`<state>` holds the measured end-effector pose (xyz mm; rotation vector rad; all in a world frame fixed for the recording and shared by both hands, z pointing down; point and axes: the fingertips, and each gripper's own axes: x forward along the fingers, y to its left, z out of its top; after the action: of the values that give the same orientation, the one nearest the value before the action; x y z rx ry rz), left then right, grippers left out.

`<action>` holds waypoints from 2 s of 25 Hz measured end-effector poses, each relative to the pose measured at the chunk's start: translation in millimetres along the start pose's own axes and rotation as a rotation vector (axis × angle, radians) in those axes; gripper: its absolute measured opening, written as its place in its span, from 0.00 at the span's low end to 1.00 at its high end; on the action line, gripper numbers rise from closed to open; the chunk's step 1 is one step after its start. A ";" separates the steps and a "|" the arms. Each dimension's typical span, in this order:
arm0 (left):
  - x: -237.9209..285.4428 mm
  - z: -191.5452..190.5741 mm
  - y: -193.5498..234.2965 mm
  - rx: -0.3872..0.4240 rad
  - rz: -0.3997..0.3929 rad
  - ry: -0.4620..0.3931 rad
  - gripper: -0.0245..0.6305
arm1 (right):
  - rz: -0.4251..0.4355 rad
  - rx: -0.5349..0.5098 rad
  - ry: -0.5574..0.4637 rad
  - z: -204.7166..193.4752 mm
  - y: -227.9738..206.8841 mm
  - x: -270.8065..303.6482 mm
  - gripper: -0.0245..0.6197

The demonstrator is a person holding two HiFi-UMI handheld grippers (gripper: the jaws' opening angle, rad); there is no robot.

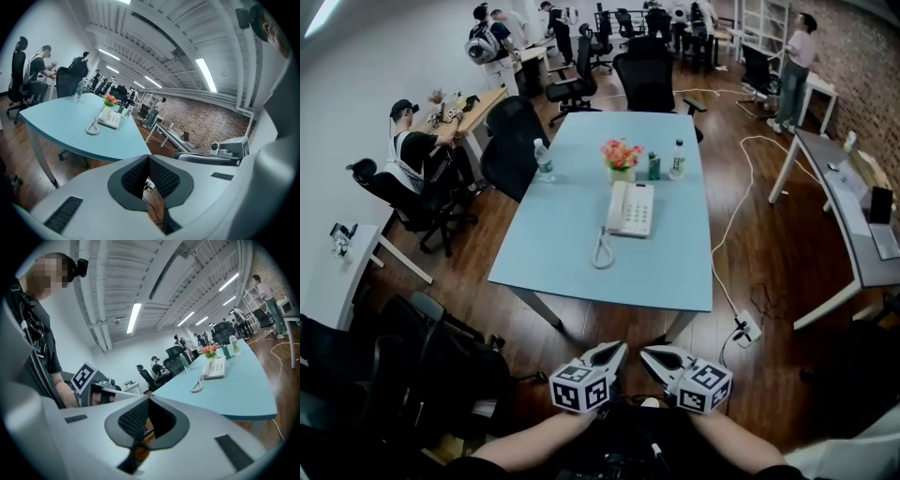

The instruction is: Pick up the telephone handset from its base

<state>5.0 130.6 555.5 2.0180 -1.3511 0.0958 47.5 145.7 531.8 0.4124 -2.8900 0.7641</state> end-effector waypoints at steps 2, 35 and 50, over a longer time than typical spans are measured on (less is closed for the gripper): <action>9.5 7.7 9.3 -0.005 -0.003 0.008 0.04 | -0.006 0.007 0.003 5.0 -11.3 9.5 0.06; 191.4 213.7 196.0 0.052 -0.145 0.089 0.04 | -0.267 0.032 -0.041 153.9 -218.5 190.1 0.07; 274.6 270.2 257.7 0.104 0.232 -0.045 0.15 | -0.102 -0.017 0.046 184.4 -285.4 165.3 0.07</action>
<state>-168.5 -297.2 596.7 1.9503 -1.6359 0.2309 -36.1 -222.8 536.5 0.5281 -2.8067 0.7231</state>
